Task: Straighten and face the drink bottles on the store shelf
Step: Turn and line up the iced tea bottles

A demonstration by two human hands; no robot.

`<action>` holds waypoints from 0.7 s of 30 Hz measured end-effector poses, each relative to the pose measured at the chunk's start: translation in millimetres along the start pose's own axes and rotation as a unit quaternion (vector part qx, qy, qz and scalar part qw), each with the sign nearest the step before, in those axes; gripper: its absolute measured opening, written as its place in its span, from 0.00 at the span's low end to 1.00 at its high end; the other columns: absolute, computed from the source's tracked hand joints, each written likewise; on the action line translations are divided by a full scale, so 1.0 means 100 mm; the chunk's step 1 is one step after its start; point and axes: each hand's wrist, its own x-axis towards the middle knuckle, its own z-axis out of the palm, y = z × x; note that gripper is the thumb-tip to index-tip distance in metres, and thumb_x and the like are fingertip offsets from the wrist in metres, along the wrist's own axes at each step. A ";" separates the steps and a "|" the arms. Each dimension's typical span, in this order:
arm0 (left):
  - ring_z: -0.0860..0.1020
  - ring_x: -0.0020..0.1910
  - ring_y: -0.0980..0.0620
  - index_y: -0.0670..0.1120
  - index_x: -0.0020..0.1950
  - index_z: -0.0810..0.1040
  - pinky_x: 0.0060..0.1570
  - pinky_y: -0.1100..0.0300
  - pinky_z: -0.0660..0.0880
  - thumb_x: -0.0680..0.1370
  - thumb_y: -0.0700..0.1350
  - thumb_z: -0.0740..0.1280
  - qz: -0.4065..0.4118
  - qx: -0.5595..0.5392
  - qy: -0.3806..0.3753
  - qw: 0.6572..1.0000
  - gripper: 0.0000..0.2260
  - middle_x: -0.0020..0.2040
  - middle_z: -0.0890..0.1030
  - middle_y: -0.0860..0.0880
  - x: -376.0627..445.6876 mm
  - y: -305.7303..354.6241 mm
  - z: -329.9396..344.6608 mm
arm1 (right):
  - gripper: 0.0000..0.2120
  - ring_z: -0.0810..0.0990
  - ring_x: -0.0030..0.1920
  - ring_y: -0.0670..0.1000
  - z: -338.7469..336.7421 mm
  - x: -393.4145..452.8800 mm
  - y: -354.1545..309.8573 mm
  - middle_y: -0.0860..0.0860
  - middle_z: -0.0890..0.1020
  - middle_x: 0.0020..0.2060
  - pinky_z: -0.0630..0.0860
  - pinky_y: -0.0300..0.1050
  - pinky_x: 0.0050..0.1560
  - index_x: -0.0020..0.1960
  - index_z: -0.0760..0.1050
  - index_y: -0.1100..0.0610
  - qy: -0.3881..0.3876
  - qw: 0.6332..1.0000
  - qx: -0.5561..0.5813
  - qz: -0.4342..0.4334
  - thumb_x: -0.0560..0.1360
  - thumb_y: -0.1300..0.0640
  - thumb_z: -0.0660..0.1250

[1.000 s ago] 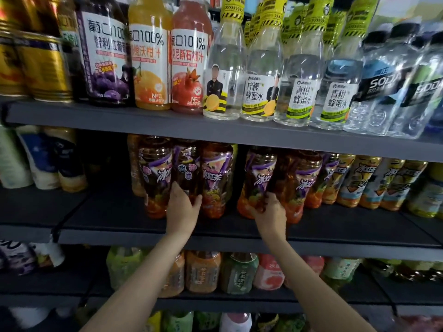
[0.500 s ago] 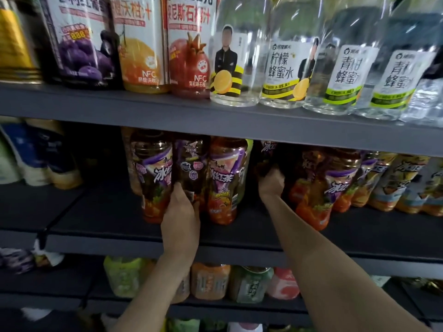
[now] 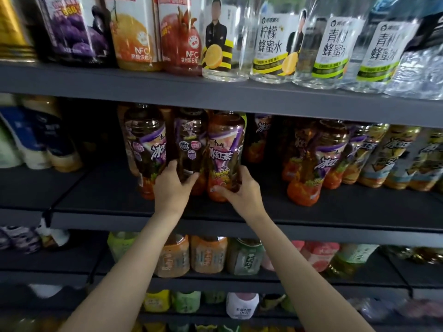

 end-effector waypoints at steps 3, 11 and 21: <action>0.72 0.64 0.45 0.39 0.68 0.69 0.63 0.55 0.70 0.76 0.50 0.68 0.017 0.001 -0.019 1.000 0.25 0.63 0.76 0.43 -0.01 -0.03 0.00 | 0.29 0.79 0.52 0.49 -0.08 -0.10 0.07 0.53 0.80 0.53 0.72 0.29 0.49 0.64 0.69 0.62 0.069 0.996 -0.046 -0.014 0.68 0.58 0.77; 0.74 0.63 0.47 0.39 0.68 0.69 0.62 0.51 0.72 0.75 0.51 0.68 0.056 -0.035 -0.058 0.996 0.26 0.63 0.76 0.44 -0.10 0.00 0.06 | 0.27 0.76 0.57 0.59 -0.28 0.28 0.26 0.58 0.77 0.56 0.71 0.47 0.52 0.63 0.66 0.64 0.201 0.971 -0.082 0.101 0.71 0.57 0.74; 0.76 0.59 0.50 0.41 0.62 0.74 0.60 0.54 0.73 0.74 0.50 0.69 0.058 -0.063 -0.055 0.995 0.20 0.58 0.79 0.46 -0.11 0.00 0.07 | 0.27 0.69 0.67 0.60 -0.21 0.94 0.36 0.59 0.70 0.67 0.68 0.51 0.64 0.70 0.65 0.61 0.180 0.947 -0.146 0.220 0.75 0.55 0.70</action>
